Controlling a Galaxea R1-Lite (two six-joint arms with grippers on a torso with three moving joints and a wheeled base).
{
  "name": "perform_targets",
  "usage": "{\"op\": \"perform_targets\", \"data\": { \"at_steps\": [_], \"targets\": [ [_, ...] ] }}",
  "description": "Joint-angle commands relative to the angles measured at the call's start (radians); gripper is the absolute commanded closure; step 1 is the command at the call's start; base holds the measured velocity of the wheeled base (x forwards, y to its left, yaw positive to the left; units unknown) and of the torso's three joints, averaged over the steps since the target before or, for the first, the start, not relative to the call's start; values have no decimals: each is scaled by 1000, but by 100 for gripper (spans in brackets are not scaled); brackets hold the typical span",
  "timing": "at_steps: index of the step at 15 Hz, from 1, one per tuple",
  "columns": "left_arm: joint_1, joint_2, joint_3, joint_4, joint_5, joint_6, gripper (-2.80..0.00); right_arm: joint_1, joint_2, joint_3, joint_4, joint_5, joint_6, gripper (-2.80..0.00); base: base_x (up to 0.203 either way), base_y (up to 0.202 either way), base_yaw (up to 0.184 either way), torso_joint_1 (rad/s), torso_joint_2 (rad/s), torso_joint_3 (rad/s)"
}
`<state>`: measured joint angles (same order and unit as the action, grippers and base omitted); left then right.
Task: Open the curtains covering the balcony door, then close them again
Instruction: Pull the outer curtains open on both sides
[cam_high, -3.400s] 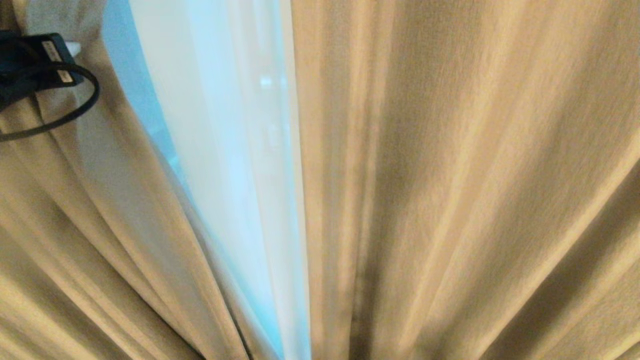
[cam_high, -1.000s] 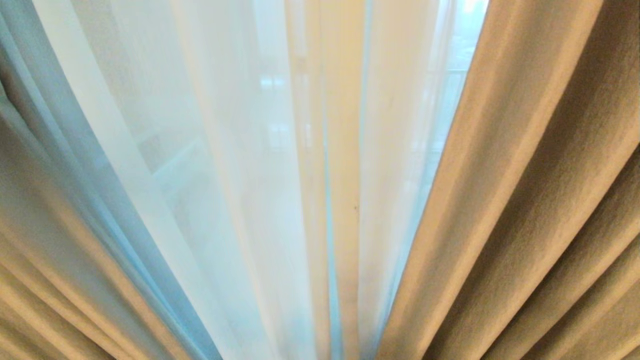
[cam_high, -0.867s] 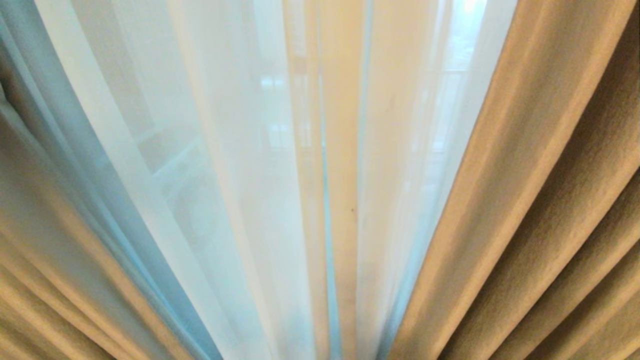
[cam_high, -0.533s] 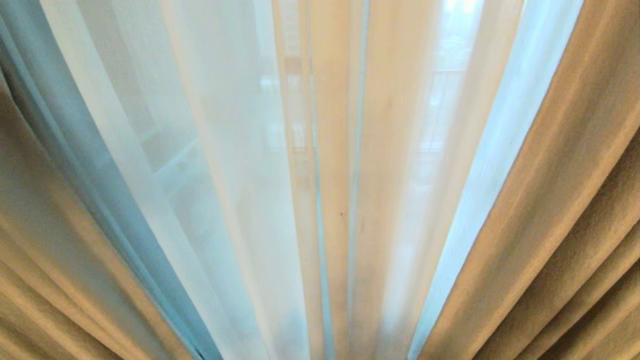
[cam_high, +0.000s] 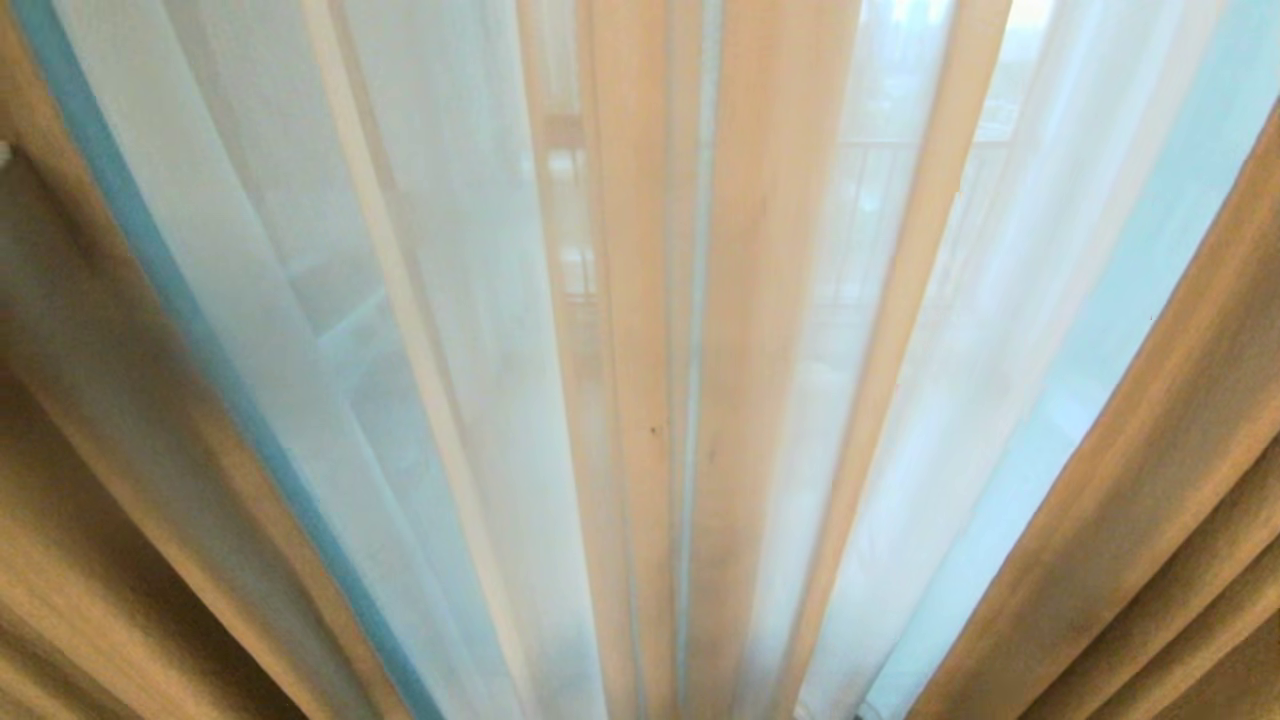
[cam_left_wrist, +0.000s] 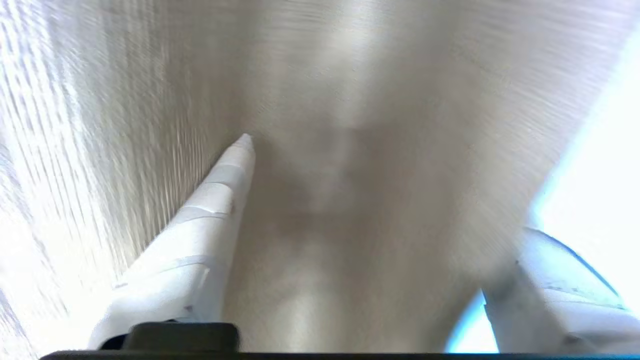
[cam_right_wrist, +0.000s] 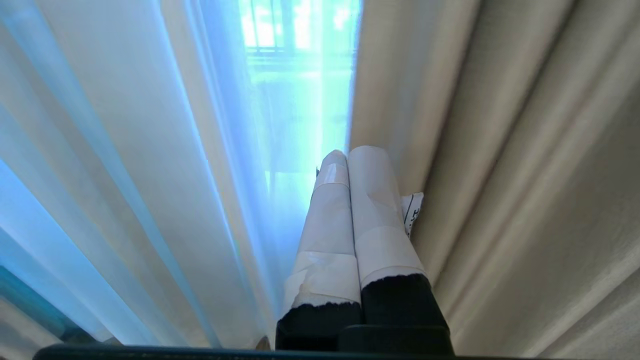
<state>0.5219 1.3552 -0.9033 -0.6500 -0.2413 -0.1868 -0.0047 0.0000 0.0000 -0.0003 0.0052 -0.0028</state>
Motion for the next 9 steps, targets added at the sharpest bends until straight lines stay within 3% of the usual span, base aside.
{"op": "perform_targets", "data": {
  "at_steps": [1, 9],
  "targets": [
    [-26, -78, 50, -4, -1, 7, -280, 0, 0, 0, 0, -1, 0, 0, 0, 0, 0, 0, 0, 0],
    [-46, -267, 239, -3, -1, 11, -280, 0, 0, 0, 0, 1, 0, 0, 0, 0, 0, 0, 0, 0]
  ]
}}
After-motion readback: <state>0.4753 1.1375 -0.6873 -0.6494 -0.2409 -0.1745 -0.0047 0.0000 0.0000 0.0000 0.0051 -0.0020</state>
